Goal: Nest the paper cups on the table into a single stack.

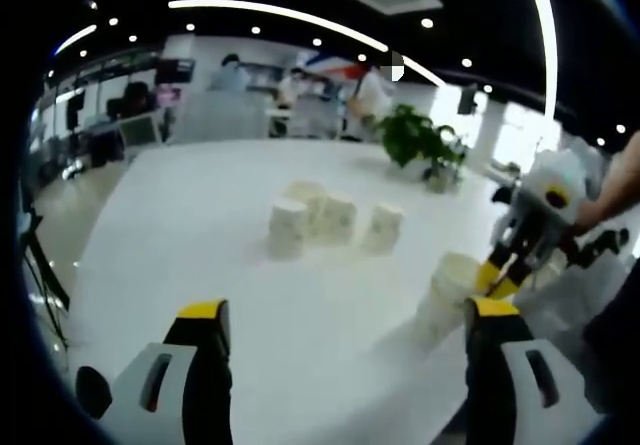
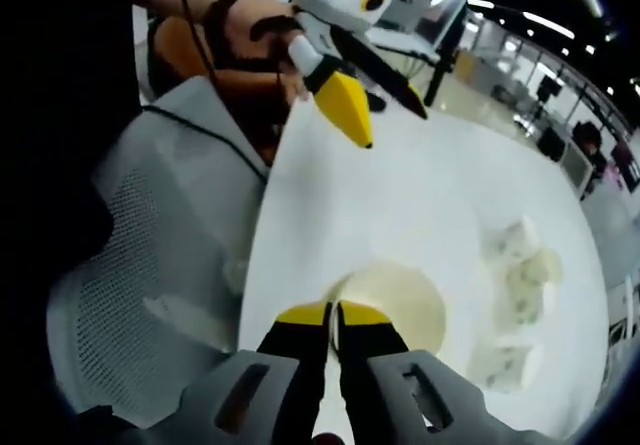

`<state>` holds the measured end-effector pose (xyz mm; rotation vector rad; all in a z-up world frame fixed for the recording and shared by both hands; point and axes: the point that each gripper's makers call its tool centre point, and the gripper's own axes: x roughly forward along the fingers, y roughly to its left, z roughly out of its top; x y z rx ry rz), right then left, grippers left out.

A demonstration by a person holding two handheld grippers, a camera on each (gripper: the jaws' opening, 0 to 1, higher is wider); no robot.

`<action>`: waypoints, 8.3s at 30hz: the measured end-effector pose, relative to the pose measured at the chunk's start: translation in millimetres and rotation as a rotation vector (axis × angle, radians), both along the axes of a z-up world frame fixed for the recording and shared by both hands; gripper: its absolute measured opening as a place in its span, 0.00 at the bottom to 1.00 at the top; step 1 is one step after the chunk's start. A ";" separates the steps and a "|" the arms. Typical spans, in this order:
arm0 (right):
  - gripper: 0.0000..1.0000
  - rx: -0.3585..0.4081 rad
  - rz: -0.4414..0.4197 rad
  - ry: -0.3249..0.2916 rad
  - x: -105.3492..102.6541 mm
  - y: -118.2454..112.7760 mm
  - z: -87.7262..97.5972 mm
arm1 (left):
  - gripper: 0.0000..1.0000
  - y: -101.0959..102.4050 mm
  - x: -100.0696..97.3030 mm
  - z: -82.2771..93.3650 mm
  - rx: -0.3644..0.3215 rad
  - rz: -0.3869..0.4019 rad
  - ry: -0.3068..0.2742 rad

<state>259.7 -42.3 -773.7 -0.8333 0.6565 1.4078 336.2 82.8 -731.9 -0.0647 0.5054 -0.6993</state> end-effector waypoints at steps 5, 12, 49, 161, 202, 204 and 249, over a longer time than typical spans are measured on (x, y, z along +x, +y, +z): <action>0.05 -0.002 -0.013 -0.002 3.0 -0.5 0.2 | 0.97 0.6 0.2 -0.9 -0.002 0.004 0.005; 0.06 0.013 -0.020 -0.002 0.4 0.5 7.8 | 0.98 0.9 1.6 -2.7 -0.005 0.008 0.009; 0.10 0.043 -0.035 0.001 -4.9 2.7 14.2 | 0.97 -0.9 0.1 -2.8 -0.010 0.009 0.007; 0.94 0.334 -0.714 -0.132 160.0 -107.3 20.6 | 0.97 5.3 -14.3 -10.1 0.007 0.017 0.050; 0.78 0.322 -0.790 -0.030 204.0 -110.2 -18.9 | 0.97 9.2 -27.2 -17.5 0.021 0.028 0.078; 0.77 0.324 -0.787 -0.031 204.8 -110.1 -18.7 | 0.97 10.1 -26.8 -17.7 0.022 0.031 0.080; 0.33 0.312 -0.703 -0.004 205.8 -97.9 -15.1 | 0.97 13.6 -27.7 -20.4 0.034 0.037 0.085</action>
